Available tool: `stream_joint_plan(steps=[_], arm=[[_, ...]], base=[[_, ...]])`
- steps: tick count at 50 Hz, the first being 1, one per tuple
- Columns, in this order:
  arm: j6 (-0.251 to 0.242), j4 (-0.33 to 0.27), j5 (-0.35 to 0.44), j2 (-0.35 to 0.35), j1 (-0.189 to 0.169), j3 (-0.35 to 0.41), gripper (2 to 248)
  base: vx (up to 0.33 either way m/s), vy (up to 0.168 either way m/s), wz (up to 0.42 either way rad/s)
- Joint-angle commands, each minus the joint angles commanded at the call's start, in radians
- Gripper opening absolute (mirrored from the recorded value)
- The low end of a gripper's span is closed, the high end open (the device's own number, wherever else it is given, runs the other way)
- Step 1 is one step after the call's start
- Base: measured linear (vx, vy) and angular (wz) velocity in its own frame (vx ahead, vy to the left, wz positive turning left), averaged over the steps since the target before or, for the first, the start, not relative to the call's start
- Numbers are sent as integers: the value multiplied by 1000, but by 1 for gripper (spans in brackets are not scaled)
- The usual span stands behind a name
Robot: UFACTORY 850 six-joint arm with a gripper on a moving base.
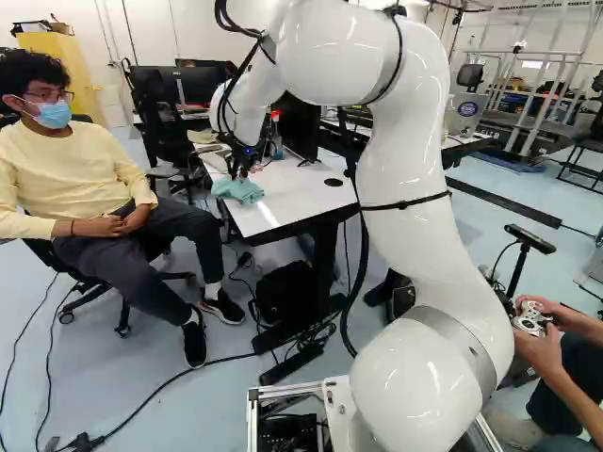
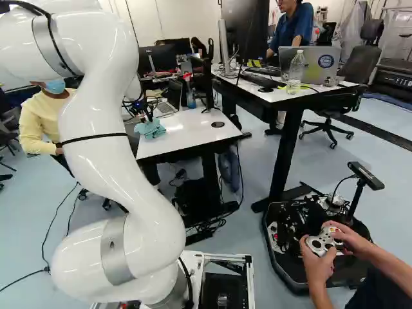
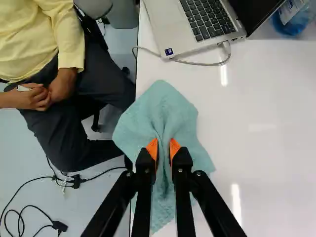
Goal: Clean the table with the green towel
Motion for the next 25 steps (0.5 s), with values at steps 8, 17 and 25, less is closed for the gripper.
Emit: stream_joint_plan(steps=[8,17,25], arm=[[0,0,2,50,9,45,51],[0,0,6,110,14,99,51],[0,0,7,166,9,148,51]], base=[[0,0,0],[0,0,0],[0,0,0]])
